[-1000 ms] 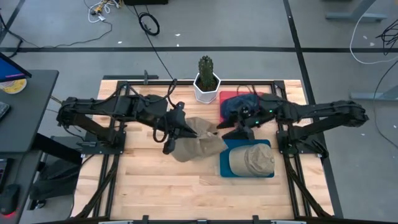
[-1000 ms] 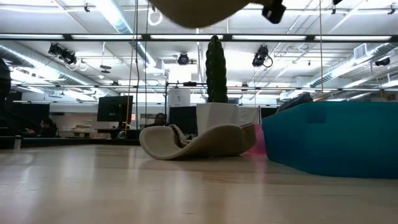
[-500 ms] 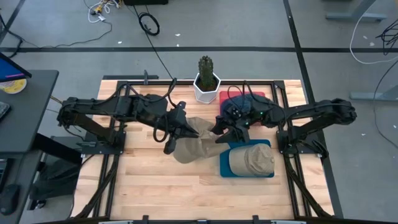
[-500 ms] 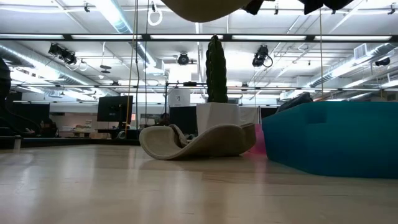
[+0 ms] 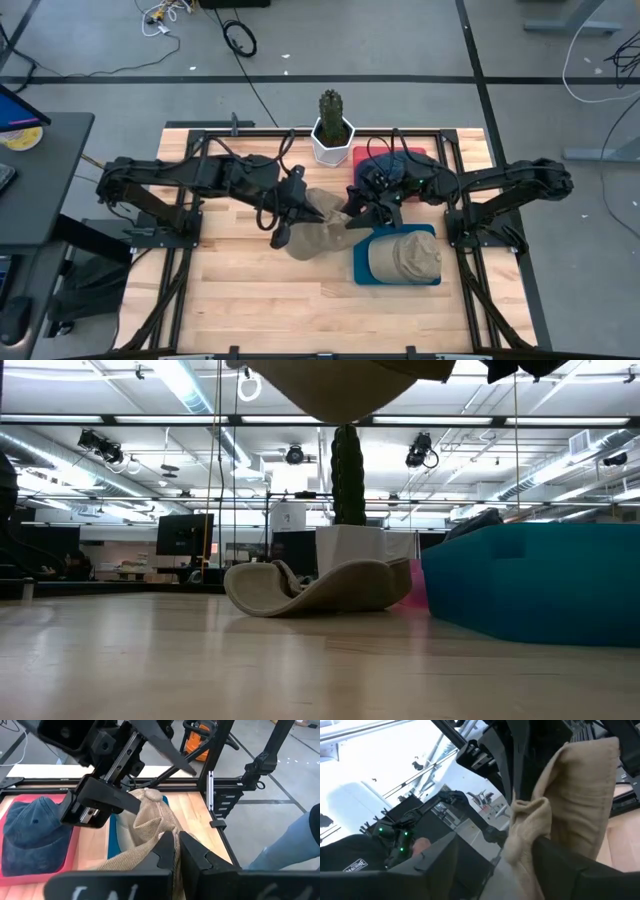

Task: Pick & Place hat
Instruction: Put the left brown cap into the blue bin

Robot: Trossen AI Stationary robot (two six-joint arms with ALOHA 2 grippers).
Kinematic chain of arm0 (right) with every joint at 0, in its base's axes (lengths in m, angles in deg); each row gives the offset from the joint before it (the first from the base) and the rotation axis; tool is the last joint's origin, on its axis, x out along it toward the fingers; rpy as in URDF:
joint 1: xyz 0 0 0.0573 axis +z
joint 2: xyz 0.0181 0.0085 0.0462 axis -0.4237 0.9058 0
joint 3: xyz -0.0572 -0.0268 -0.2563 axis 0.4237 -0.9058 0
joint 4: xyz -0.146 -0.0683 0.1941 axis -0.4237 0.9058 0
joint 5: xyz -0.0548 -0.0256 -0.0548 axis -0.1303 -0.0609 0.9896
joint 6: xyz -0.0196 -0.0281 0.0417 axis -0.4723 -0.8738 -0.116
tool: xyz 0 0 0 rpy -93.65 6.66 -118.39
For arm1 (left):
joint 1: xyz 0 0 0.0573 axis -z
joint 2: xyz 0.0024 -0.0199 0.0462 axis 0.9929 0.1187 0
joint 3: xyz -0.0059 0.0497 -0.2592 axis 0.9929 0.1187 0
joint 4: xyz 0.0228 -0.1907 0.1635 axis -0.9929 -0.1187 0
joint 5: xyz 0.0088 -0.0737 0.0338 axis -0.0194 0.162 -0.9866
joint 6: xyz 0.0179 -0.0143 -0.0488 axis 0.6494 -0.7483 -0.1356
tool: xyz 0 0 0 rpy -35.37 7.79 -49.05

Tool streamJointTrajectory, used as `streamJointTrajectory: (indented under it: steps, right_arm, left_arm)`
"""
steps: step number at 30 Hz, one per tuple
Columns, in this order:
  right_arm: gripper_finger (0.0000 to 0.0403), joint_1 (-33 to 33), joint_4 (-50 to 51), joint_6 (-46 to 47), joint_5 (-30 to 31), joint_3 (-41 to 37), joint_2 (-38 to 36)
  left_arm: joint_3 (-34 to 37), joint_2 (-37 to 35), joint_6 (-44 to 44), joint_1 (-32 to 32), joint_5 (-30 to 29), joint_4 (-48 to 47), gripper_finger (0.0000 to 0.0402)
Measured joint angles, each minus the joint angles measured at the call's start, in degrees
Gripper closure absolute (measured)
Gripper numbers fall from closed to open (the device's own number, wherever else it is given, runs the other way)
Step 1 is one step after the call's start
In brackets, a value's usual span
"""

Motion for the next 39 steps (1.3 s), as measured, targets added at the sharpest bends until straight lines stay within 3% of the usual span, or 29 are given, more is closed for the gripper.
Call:
streamJointTrajectory:
  steps: [14, 22, 29, 35, 39]
  right_arm:
    - [0.0387, 0.0, 0.0, -1.2, -3.5, 0.0, 0.0]
    - [0.0388, 0.0, 0.0, -0.9, -3.8, 0.0, 0.0]
    - [0.0388, 0.0, 0.5, 3.4, -6.1, 0.1, -1.0]
    - [0.0388, -0.4, 2.9, 4.8, -5.6, 0.1, -4.5]
    - [0.0388, -0.5, 10.0, 4.6, -2.9, 0.1, -9.3]
  left_arm:
    - [0.0, 0.3, -0.2, 0.0, -0.1, 0.2, 0.0392]
    - [0.0, 0.3, -2.8, 0.0, -6.8, -0.5, 0.0340]
    - [0.0, -0.3, -3.5, 0.0, -8.9, -5.6, 0.0300]
    - [-0.1, -2.2, -8.0, 0.0, -11.3, -11.5, 0.0286]
    - [-0.1, -3.4, -11.3, 0.1, -15.7, -14.9, 0.0285]
